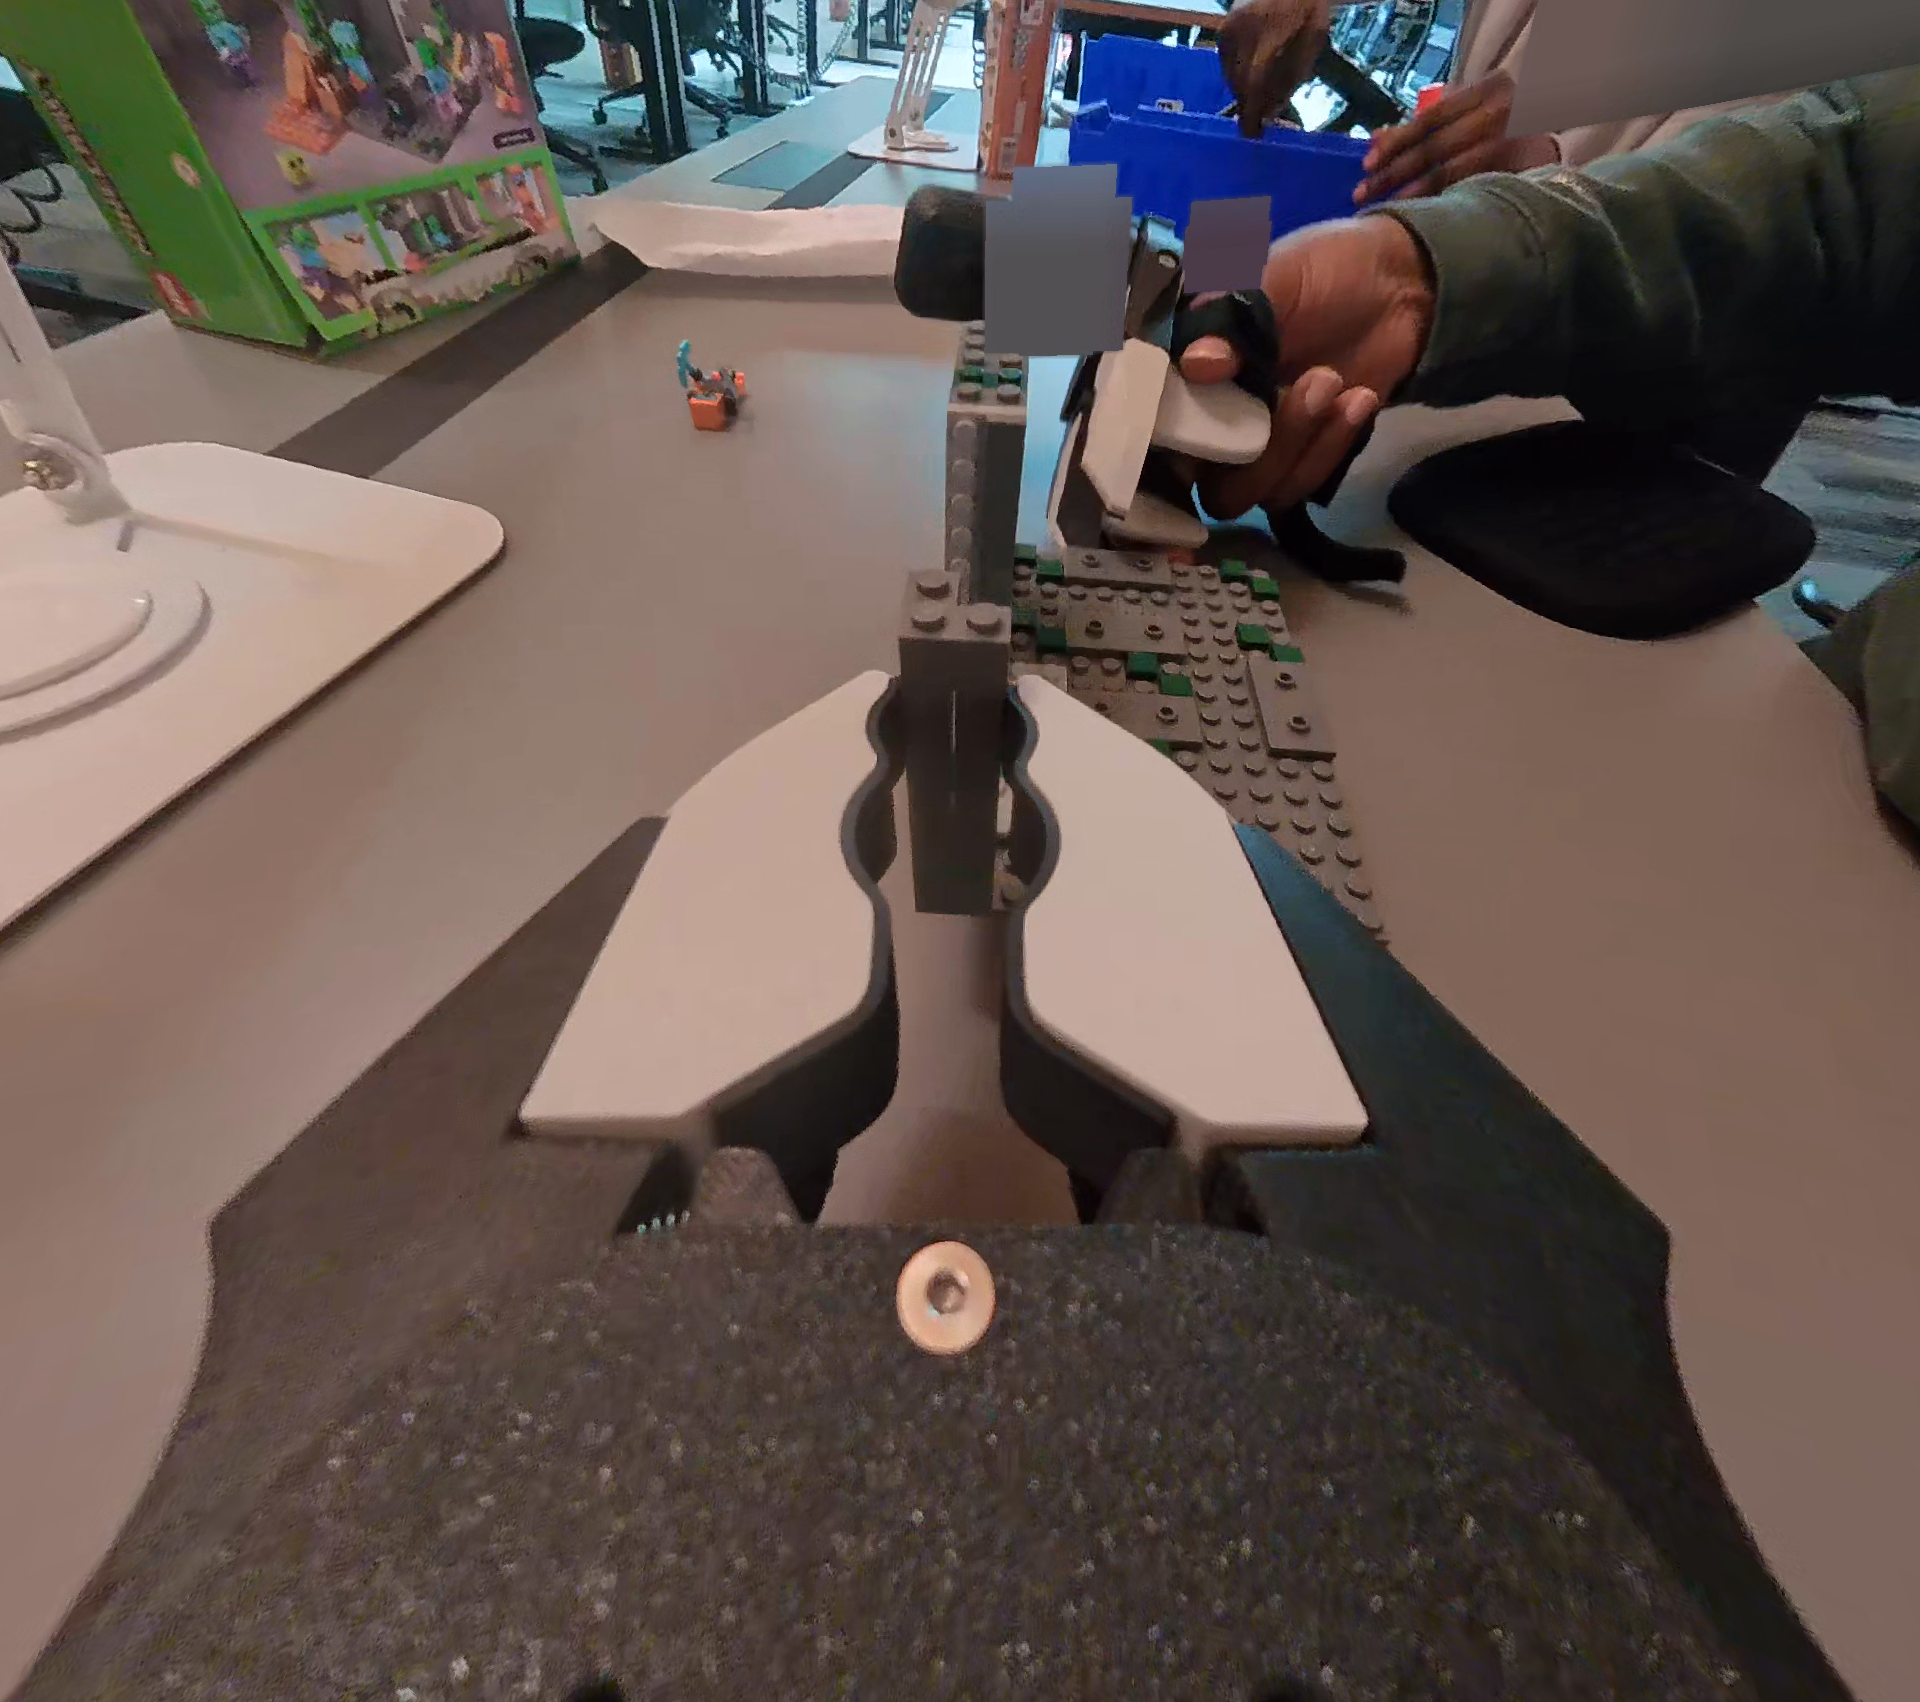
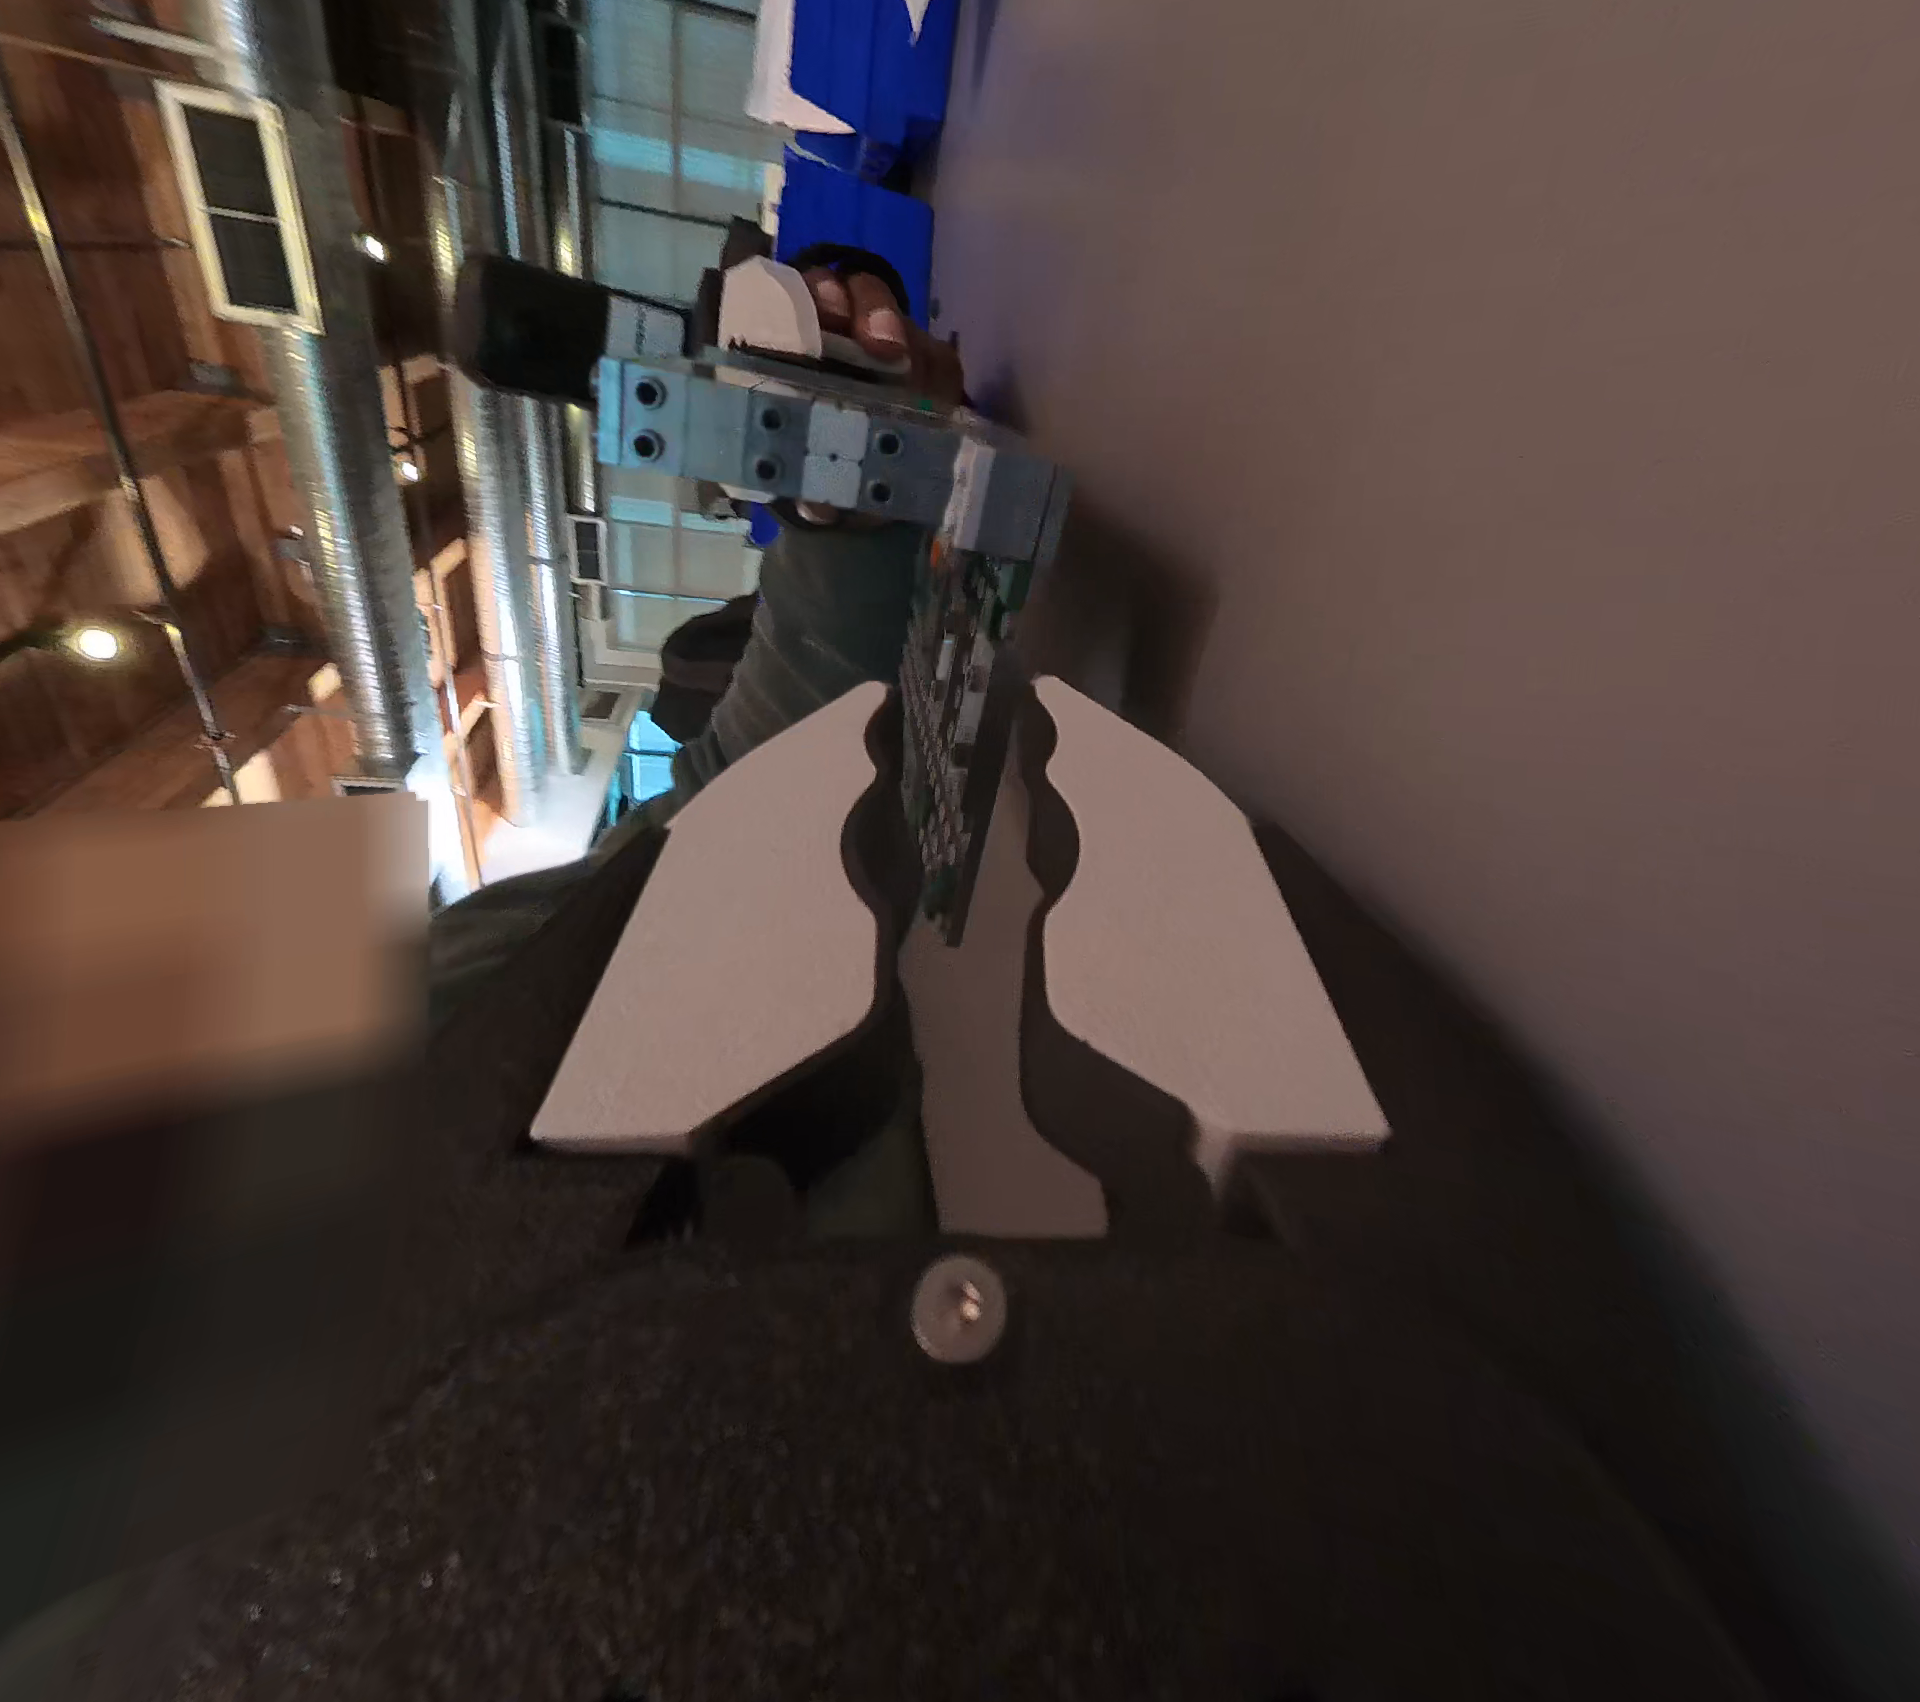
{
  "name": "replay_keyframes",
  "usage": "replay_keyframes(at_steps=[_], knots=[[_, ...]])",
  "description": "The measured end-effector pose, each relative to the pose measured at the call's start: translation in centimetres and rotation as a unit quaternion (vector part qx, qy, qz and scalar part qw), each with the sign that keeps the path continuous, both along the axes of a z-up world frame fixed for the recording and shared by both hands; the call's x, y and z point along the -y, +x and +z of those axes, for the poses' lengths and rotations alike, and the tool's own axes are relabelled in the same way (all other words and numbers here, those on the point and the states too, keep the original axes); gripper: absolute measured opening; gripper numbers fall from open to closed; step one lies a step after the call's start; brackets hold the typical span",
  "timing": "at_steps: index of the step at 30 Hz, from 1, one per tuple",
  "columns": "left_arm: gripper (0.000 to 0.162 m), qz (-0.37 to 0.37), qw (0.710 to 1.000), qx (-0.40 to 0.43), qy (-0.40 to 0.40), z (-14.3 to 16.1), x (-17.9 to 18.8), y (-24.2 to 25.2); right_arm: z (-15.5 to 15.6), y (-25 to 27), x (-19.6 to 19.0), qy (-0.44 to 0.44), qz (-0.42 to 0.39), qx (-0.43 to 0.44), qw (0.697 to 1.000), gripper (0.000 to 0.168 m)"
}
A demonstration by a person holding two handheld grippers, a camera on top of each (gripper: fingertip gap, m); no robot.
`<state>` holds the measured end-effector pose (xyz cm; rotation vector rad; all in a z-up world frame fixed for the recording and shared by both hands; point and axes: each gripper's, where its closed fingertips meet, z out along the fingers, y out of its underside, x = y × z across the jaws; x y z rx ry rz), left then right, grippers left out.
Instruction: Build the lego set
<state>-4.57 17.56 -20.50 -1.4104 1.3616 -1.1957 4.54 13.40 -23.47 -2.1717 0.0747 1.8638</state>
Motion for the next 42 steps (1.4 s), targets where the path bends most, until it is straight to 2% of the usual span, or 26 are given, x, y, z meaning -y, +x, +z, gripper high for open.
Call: replay_keyframes(at_steps=[7,11,13,15,17,20,23,24,26,30,35,42], knots=[[0.017,-0.008,0.998,-0.061,0.002,-1.7,0.7,0.1,-1.0,1.3,1.8,0.023,0.043,0.099,0.994,0.025],[0.017,-0.007,0.995,-0.097,0.004,-2.7,0.4,0.3,-0.4,1.1,2.1,0.111,0.072,0.152,0.98,0.03],[0.018,-0.013,0.992,-0.128,-0.002,-3.5,0.3,0.2,0.2,1.1,1.4,0.216,0.087,0.211,0.949,0.035],[0.02,-0.013,0.988,-0.152,-0.002,-4.0,0.0,0.3,1.0,1.2,0.1,0.326,0.099,0.278,0.898,0.044],[0.026,-0.015,0.983,-0.184,-0.002,-4.7,-0.1,0.2,1.6,1.0,-1.0,0.397,0.119,0.332,0.847,0.055],[0.031,-0.011,0.982,-0.191,-0.001,-4.6,-0.1,0.1,1.7,0.1,-2.4,0.457,0.158,0.379,0.789,0.06],[0.031,0.012,0.985,-0.171,0.011,-3.4,-0.1,-0.4,0.9,-1.4,-3.1,0.472,0.207,0.395,0.76,0.058],[0.031,0.028,0.984,-0.175,0.021,-3.2,-0.2,-0.7,0.4,-1.9,-3.1,0.473,0.224,0.395,0.755,0.05],[0.03,0.058,0.98,-0.183,0.043,-2.9,-0.5,-1.2,-0.3,-2.3,-3.4,0.469,0.246,0.396,0.75,0.021],[0.032,0.115,0.974,-0.181,0.078,-1.8,-1.5,-2.1,-0.4,-2.5,-4.1,0.478,0.258,0.366,0.756,0.018],[0.03,0.179,0.97,-0.141,0.081,1.0,-2.7,-2.7,0.1,-1.4,-7.4,0.487,0.246,0.351,0.761,0.017],[0.027,0.196,0.97,-0.134,0.044,0.2,-1.5,-2.9,0.9,-1.6,-11.1,0.521,0.296,0.328,0.73,0.017]])
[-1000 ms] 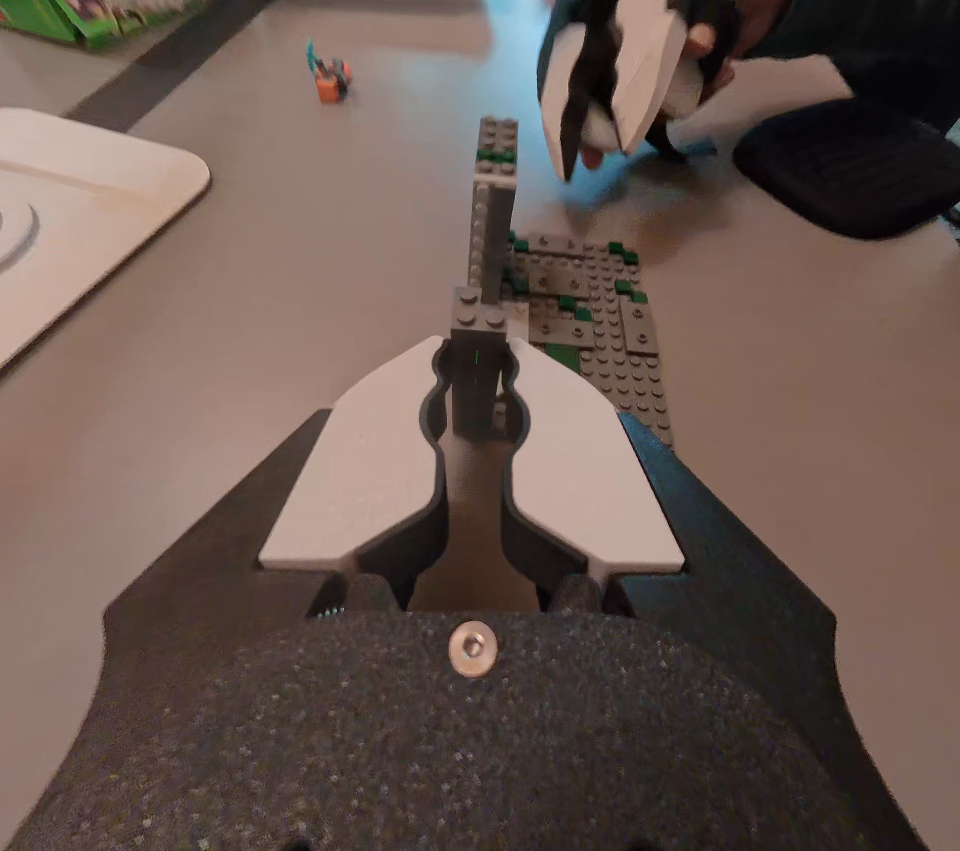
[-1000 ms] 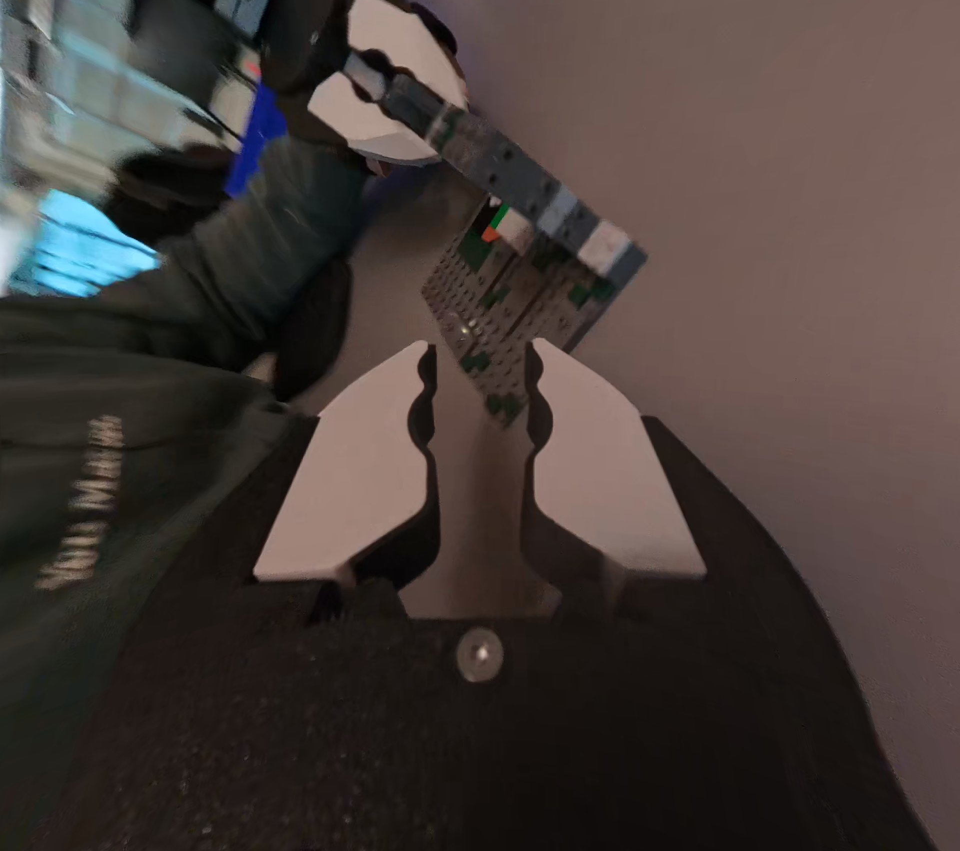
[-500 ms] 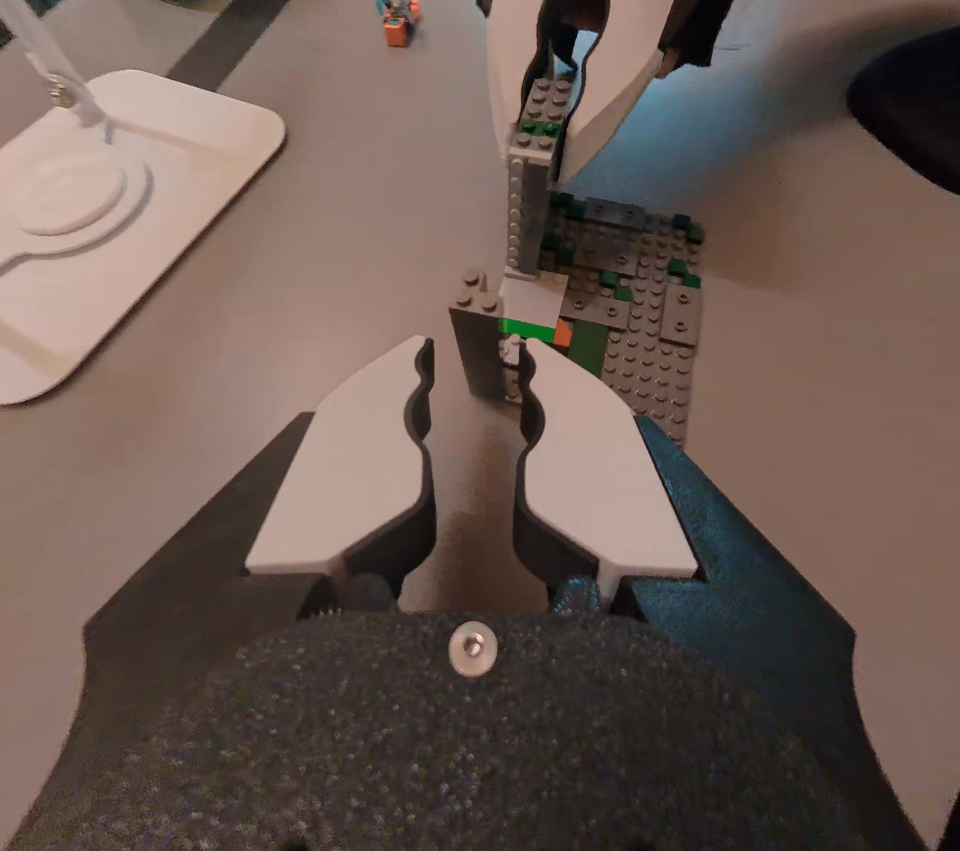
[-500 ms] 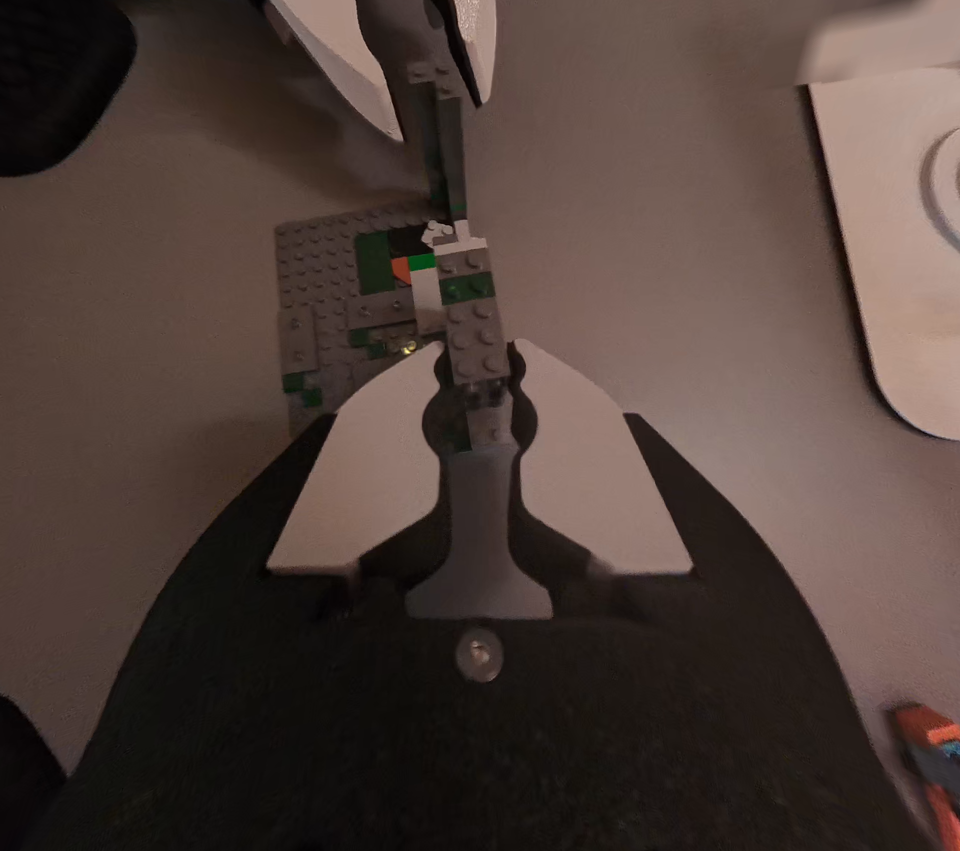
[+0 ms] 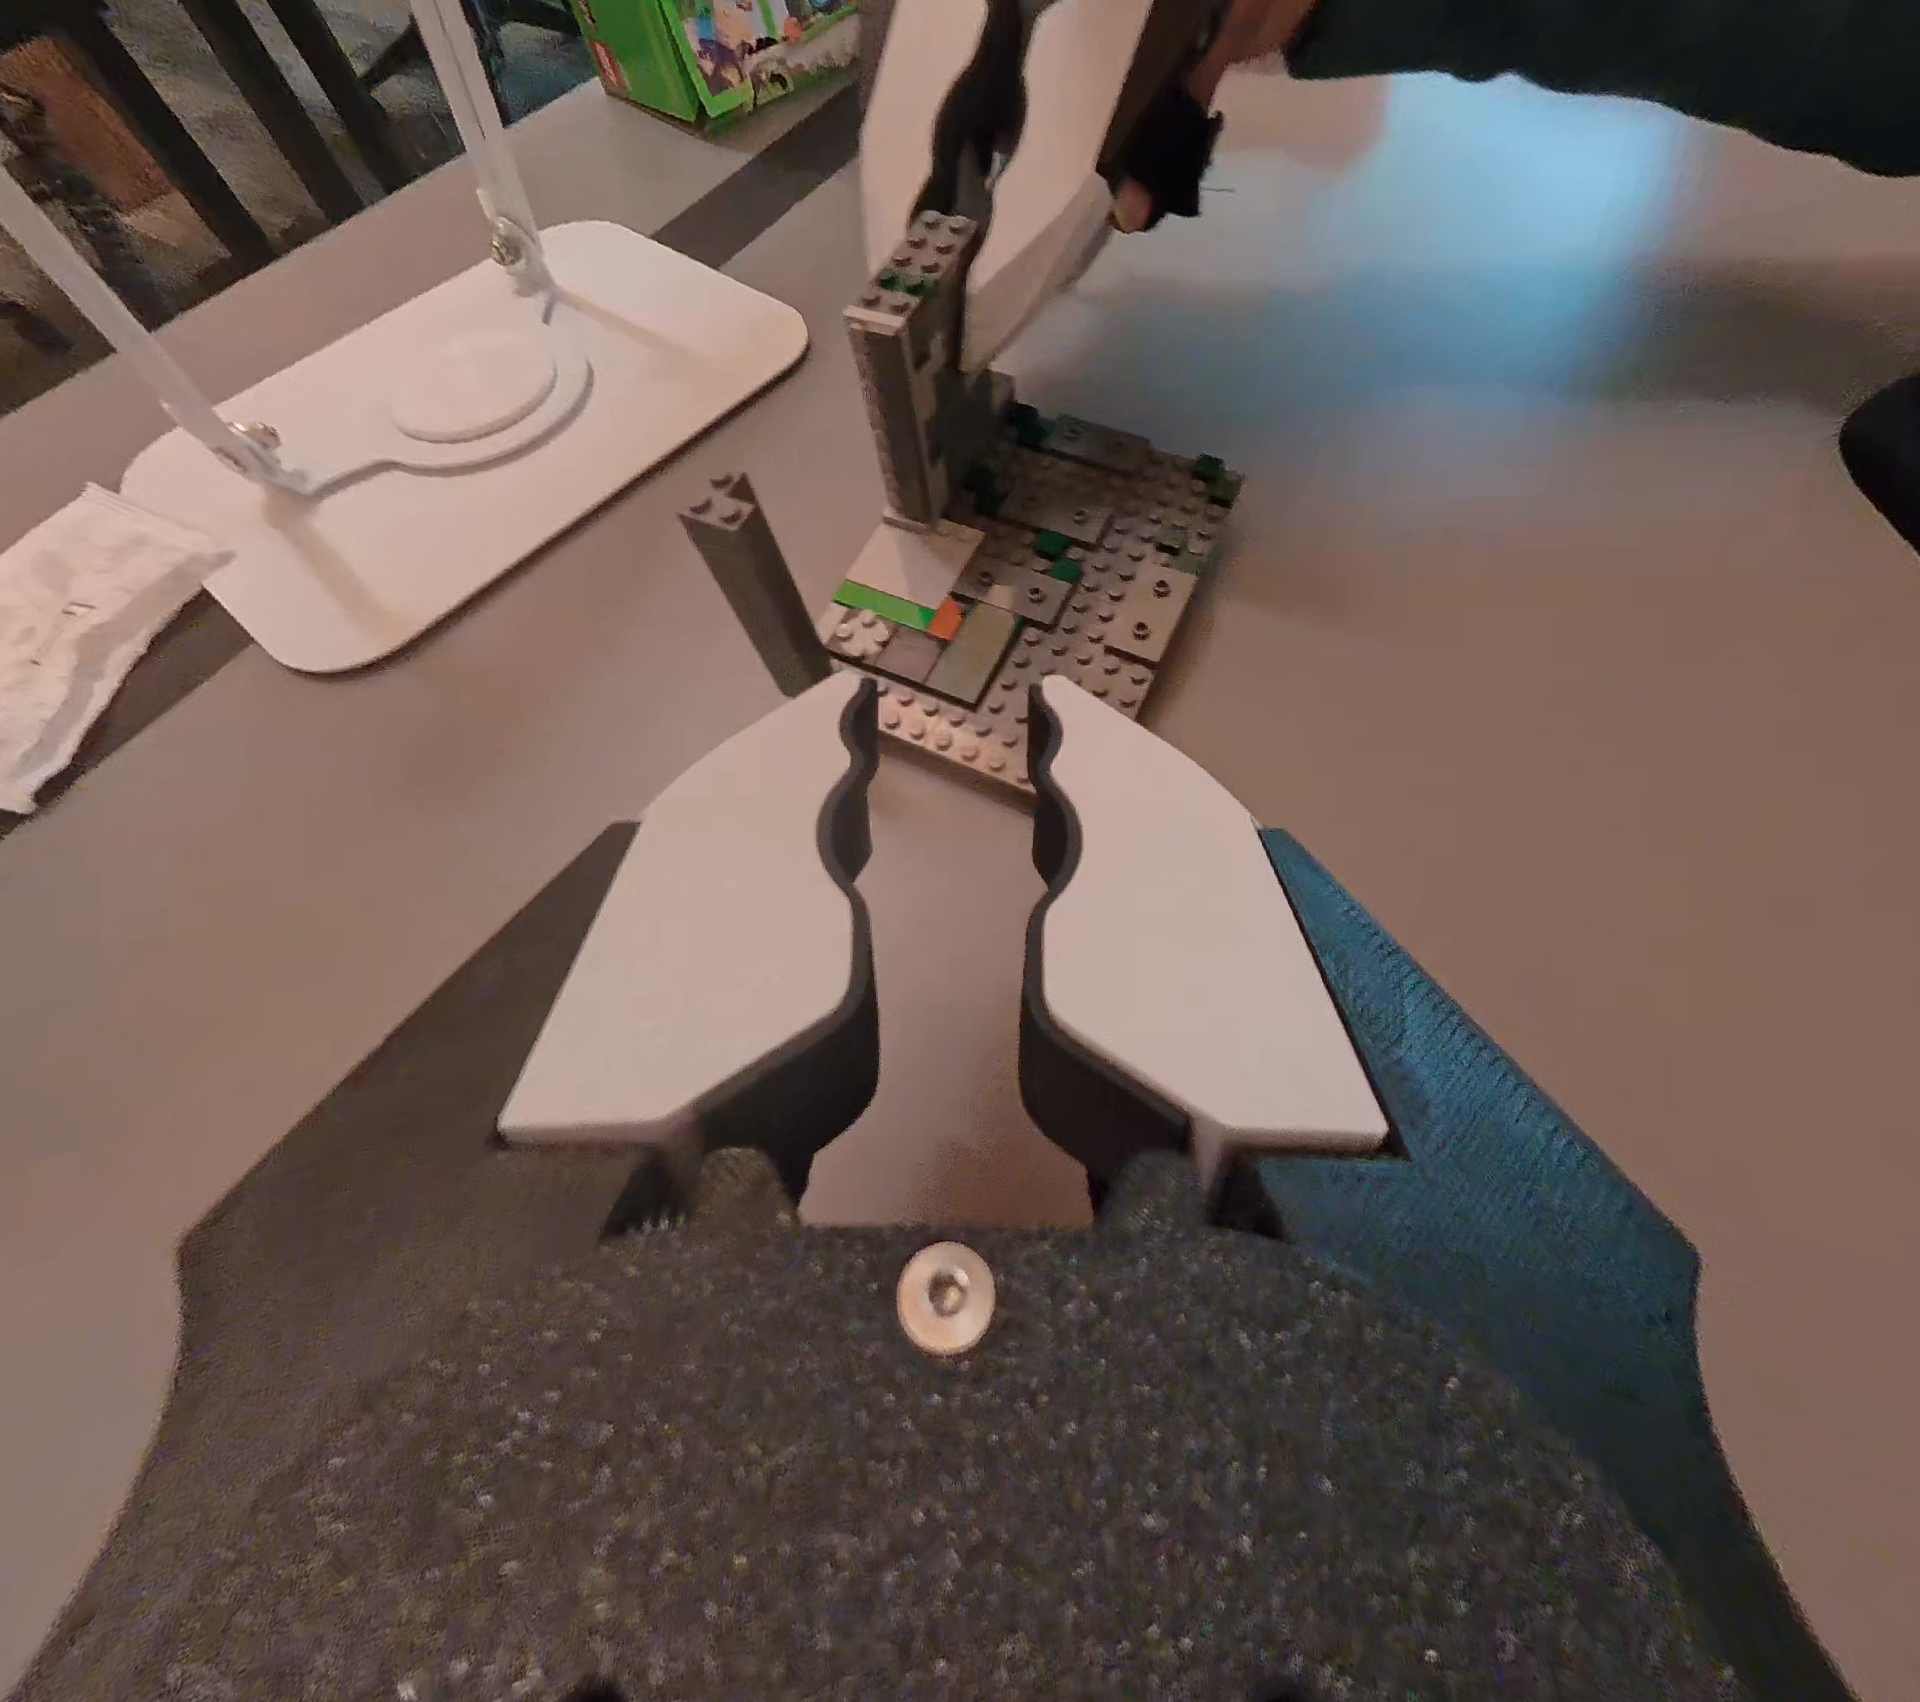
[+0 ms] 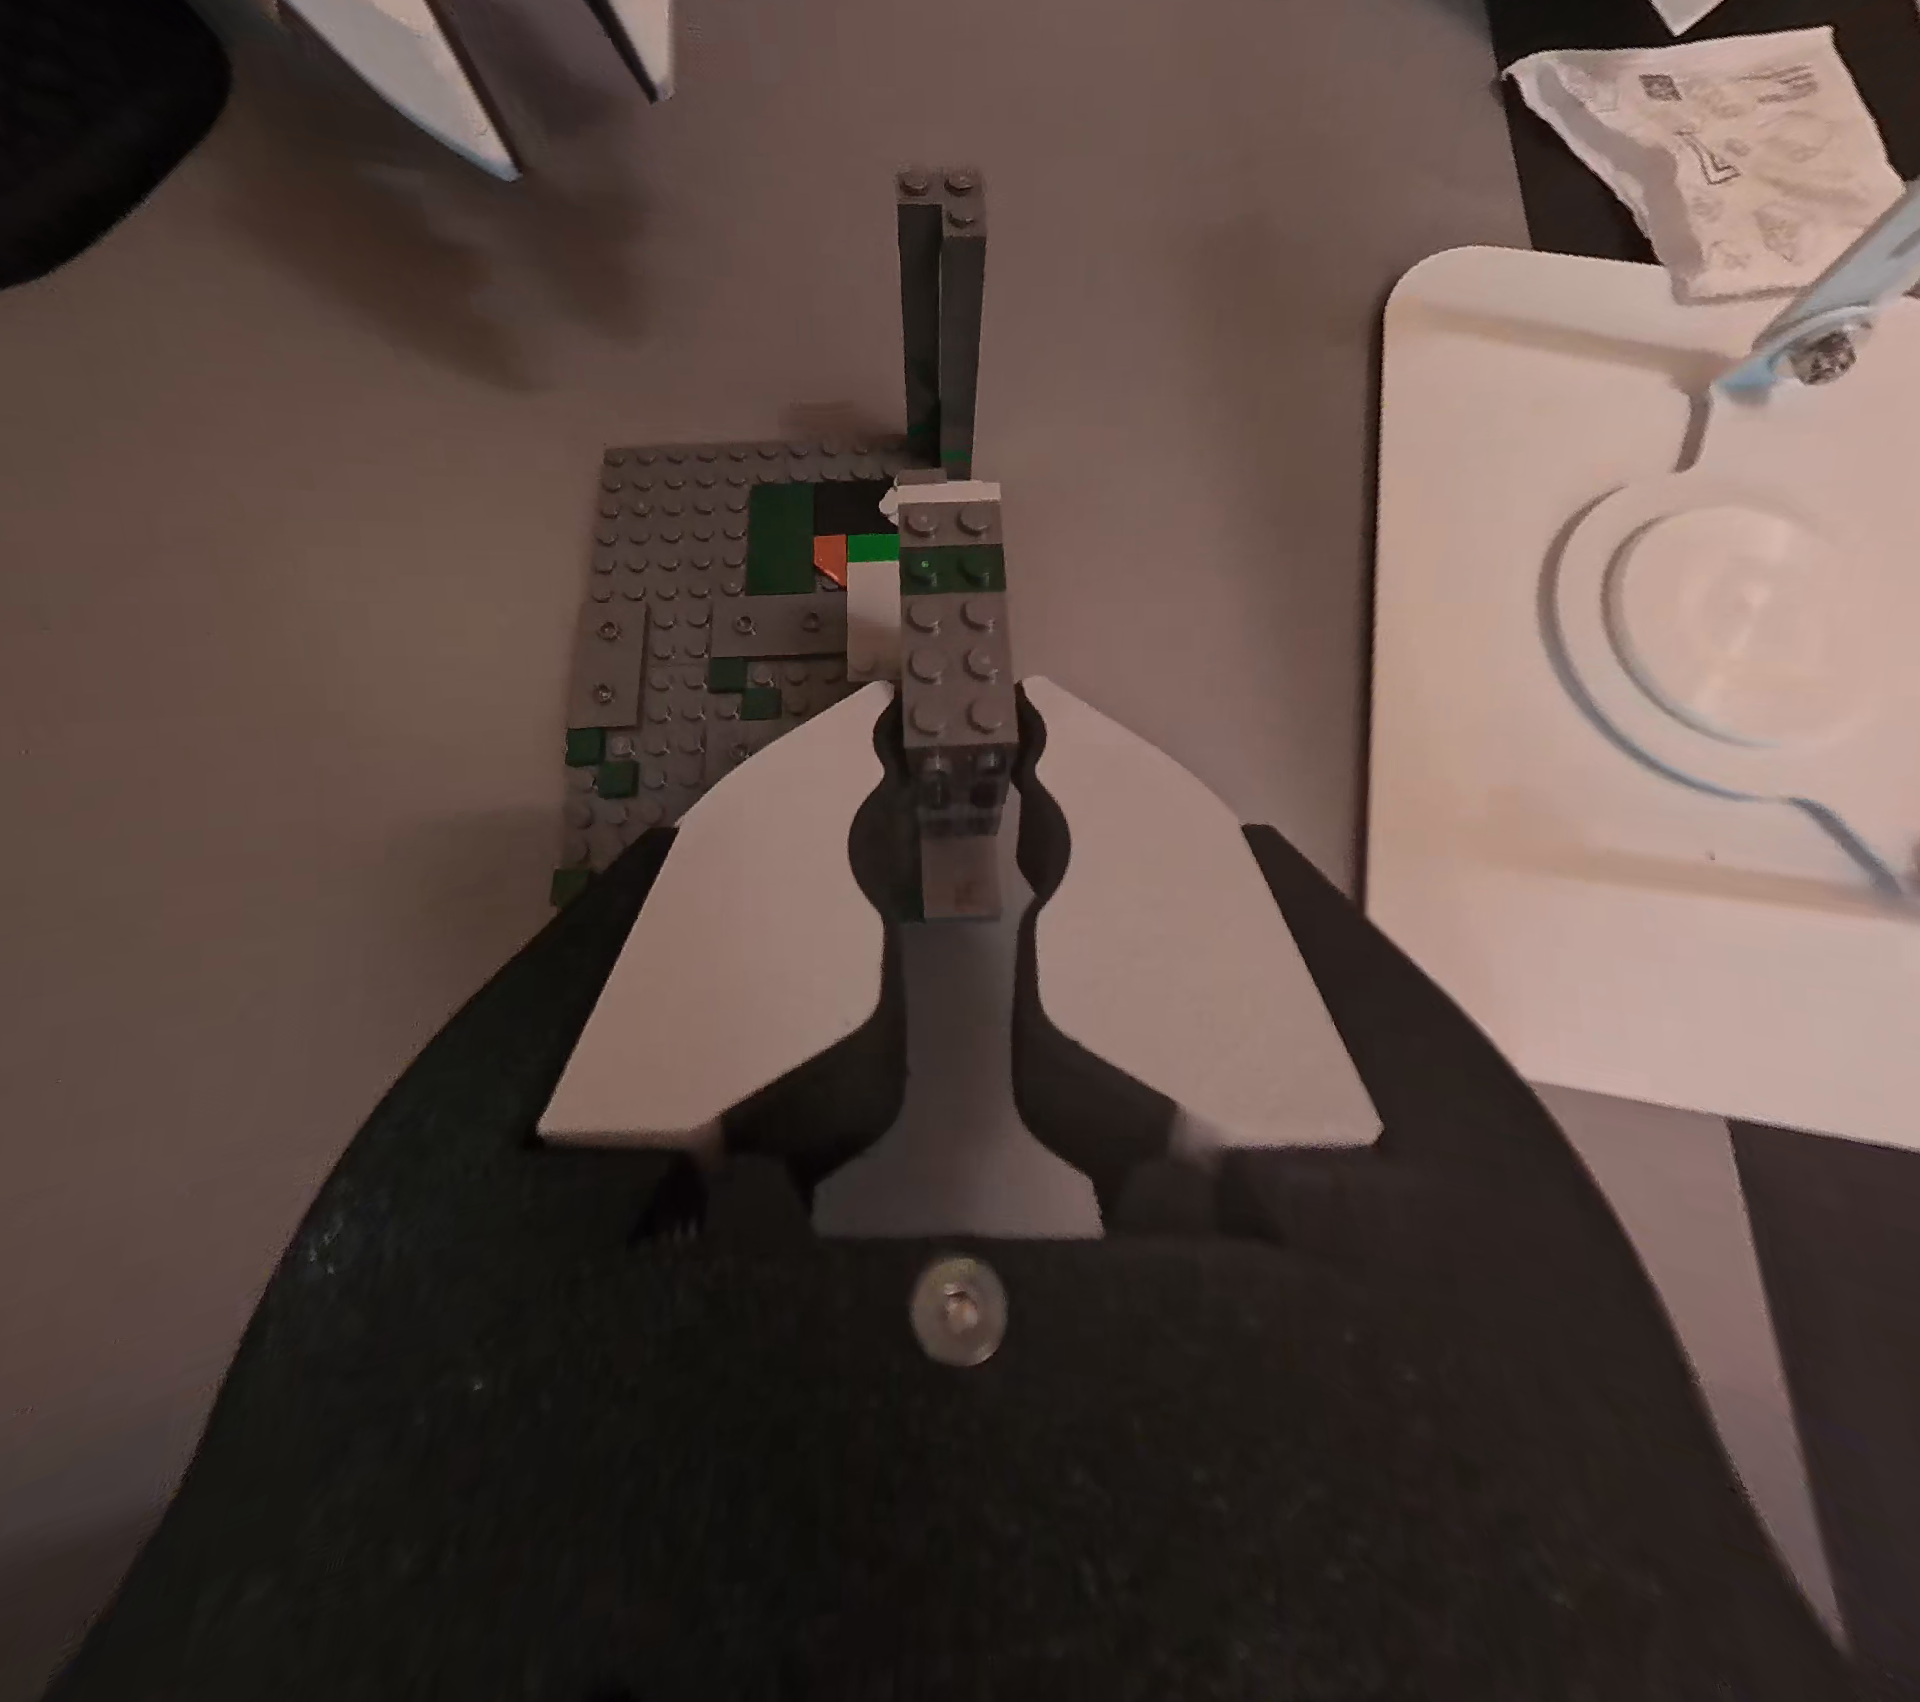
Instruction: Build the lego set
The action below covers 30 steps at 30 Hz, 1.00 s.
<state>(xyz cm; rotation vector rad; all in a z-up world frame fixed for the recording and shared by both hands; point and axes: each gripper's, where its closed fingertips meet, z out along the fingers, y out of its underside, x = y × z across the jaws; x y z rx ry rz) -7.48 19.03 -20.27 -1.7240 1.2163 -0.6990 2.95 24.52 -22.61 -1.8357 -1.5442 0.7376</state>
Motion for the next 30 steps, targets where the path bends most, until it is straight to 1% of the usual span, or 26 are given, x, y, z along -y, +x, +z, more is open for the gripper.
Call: replay_keyframes(at_steps=[3,6,7,8,10,13,14,15,17,18,20,23,24,30], knots=[[0.026,-0.003,1.0,-0.005,-0.006,-1.1,0.3,-0.1,-1.1,-0.5,-0.2,-0.001,0.016,0.0,1.0,0.017],[0.026,-0.006,1.0,-0.004,-0.015,-1.8,0.2,0.0,-1.1,-0.8,-0.4,0.006,0.012,-0.023,1.0,0.018],[0.026,-0.005,1.0,-0.001,-0.02,-1.8,0.1,0.1,-0.9,-0.8,-0.6,0.007,0.007,-0.028,1.0,0.021],[0.025,-0.004,1.0,0.003,-0.025,-1.8,0.0,0.1,-0.5,-0.8,-0.7,0.005,0.001,-0.036,0.999,0.028],[0.019,0.0,0.999,0.018,-0.027,-1.2,-0.2,0.3,1.2,-0.4,-0.9,0.01,-0.015,-0.056,0.998,0.035],[0.008,0.019,0.999,0.038,-0.009,0.4,-0.2,0.2,5.5,0.6,-0.4,0.053,-0.06,-0.082,0.993,0.045],[0.004,0.028,0.999,0.046,-0.001,1.1,-0.2,0.1,7.1,0.9,0.0,0.074,-0.084,-0.087,0.99,0.043],[0.0,0.039,0.997,0.059,0.008,2.0,-0.2,0.1,8.6,1.3,0.7,0.094,-0.111,-0.094,0.985,0.039],[0.0,0.067,0.993,0.093,0.029,4.1,0.0,-0.1,11.1,2.1,2.4,0.126,-0.163,-0.108,0.973,0.029],[0.0,0.084,0.99,0.104,0.044,5.0,0.0,-0.3,12.1,2.4,3.5,0.137,-0.187,-0.115,0.966,0.021],[0.0,0.102,0.986,0.116,0.062,6.4,0.6,-0.3,13.1,2.9,5.6,0.155,-0.23,-0.118,0.954,0.012],[0.0,0.124,0.984,0.115,0.05,6.7,1.8,0.1,13.0,3.3,8.3,0.153,-0.287,-0.119,0.938,0.0],[0.0,0.134,0.984,0.114,0.04,6.5,2.1,0.2,12.6,3.4,8.9,0.146,-0.305,-0.119,0.934,0.0],[0.0,0.196,0.977,0.075,-0.027,2.6,3.5,1.2,8.6,2.4,10.5,0.083,-0.392,-0.122,0.908,0.0]])
